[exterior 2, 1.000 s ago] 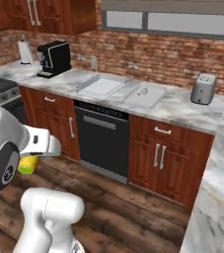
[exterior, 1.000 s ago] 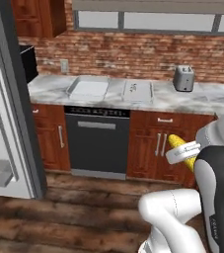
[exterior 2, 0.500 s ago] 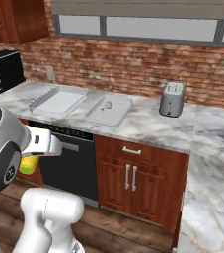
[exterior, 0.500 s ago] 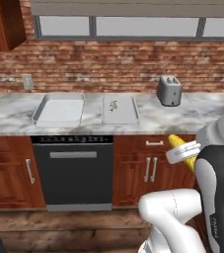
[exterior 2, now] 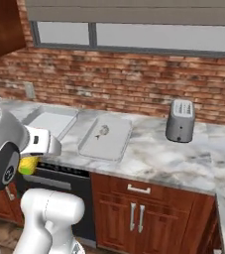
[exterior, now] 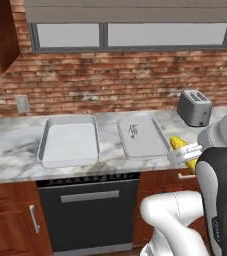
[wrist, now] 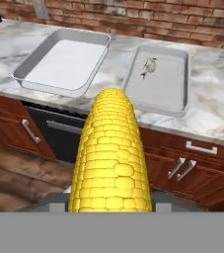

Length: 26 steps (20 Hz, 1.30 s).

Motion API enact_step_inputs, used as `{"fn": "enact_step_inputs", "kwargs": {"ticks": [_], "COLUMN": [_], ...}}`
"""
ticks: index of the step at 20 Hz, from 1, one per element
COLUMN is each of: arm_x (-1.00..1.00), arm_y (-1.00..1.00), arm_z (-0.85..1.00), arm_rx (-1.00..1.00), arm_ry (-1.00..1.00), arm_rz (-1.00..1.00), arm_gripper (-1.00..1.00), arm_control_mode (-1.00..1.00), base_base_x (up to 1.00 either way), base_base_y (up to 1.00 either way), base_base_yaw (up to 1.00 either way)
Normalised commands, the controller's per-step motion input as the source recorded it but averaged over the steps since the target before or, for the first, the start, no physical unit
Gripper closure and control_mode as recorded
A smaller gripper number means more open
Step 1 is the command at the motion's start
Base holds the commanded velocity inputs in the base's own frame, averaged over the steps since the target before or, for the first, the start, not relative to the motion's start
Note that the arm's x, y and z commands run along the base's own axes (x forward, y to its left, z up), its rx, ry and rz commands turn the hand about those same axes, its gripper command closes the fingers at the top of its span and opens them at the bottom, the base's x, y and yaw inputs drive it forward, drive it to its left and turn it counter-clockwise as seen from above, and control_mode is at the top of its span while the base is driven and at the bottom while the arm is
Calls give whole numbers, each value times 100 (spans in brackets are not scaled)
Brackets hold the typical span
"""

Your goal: Place one corn and one fish in each tupperware on the nearby counter, to pack two identical lunches.

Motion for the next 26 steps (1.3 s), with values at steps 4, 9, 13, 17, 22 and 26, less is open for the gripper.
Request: {"fn": "enact_step_inputs", "kwargs": {"ticks": [4,9,13,17,22,26], "arm_x": [0,0,72,61,68,61], "arm_y": [0,0,0,-13,-34,-43], "arm_z": [0,0,-50,-60,-55,-56], "arm_rx": [0,0,0,0,0,0], "arm_ry": [0,0,0,0,0,0], "arm_rz": [0,0,-16,-17,-9,0], "arm_gripper": [100,100,100,100,100,100], "arm_control_mode": [100,100,-100,-100,-100,-100], "base_base_x": [100,90,0,0,0,0], "base_base_y": [16,1,0,0,0,0], "base_base_yaw": [-20,-17,0,0,0,0]}}
